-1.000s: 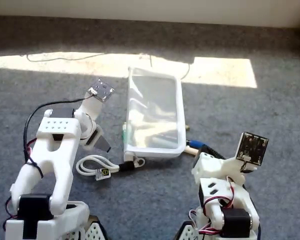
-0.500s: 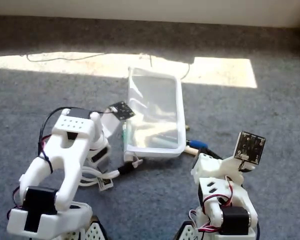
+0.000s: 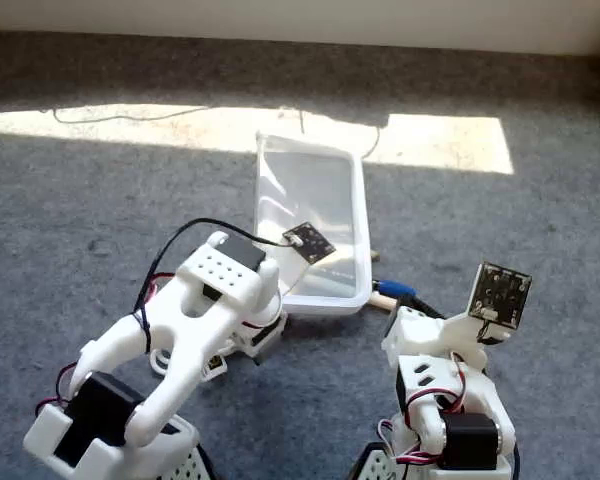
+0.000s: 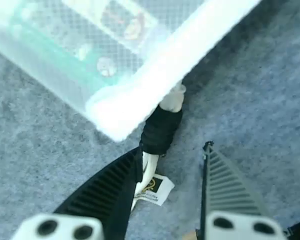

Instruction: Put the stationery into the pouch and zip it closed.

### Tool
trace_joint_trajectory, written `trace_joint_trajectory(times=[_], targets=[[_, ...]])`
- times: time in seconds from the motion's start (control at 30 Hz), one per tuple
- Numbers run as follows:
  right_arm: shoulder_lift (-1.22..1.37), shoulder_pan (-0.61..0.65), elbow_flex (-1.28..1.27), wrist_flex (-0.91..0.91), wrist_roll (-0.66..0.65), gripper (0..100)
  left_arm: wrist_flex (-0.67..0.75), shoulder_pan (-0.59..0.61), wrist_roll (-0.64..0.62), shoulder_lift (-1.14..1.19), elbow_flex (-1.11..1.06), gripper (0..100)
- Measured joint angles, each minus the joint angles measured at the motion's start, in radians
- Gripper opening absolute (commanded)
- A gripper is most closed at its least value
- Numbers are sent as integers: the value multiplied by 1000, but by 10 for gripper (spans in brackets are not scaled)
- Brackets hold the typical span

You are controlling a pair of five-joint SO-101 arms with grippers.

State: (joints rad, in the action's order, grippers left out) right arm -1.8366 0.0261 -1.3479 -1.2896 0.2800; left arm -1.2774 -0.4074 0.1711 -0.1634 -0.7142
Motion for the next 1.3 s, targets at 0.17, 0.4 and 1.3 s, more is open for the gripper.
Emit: trace_joint_trajectory(times=[0.17, 0.4, 1.3], targets=[[0, 0, 0, 0, 0, 5, -9, -8, -41, 0, 86, 186], [0, 0, 0, 0, 0, 5, -37, 54, -6, 6, 126, 186], [0, 0, 0, 0, 0, 5, -25, -106, -249, 199, 141, 53]])
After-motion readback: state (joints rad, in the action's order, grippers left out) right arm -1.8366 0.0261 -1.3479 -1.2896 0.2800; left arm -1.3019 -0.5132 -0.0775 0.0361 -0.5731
